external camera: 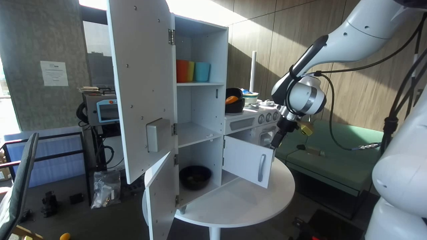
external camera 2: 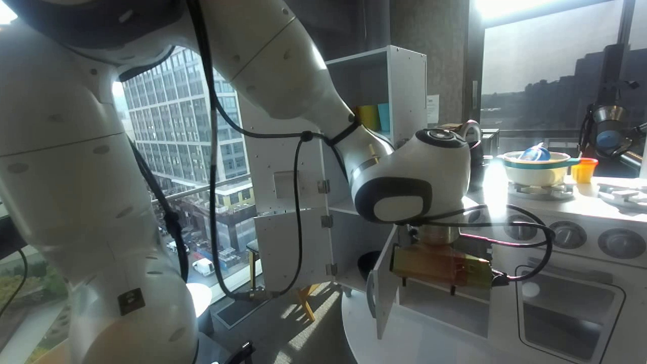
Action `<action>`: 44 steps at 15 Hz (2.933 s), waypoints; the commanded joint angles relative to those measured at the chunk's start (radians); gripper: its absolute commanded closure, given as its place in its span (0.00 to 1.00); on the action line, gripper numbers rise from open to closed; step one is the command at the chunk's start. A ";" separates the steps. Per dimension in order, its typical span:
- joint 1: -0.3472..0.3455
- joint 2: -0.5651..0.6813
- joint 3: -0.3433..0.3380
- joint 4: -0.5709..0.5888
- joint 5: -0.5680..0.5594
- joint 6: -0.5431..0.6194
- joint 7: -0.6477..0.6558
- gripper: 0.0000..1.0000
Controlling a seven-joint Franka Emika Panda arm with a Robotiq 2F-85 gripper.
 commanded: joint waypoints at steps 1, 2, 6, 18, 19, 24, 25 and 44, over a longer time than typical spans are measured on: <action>0.015 -0.124 0.013 -0.114 -0.023 -0.013 -0.055 0.00; 0.032 -0.140 0.010 -0.135 0.009 0.011 -0.082 0.00; 0.123 -0.152 -0.025 -0.134 0.296 0.142 -0.210 0.00; 0.224 0.092 -0.118 0.199 1.208 0.394 -0.643 0.00; 0.219 0.133 -0.115 0.230 1.251 0.425 -0.656 0.00; 0.201 0.312 -0.120 0.357 1.341 0.499 -0.580 0.00; 0.195 0.349 -0.122 0.381 1.342 0.510 -0.543 0.00; 0.070 0.364 -0.135 0.430 0.663 0.274 0.738 0.00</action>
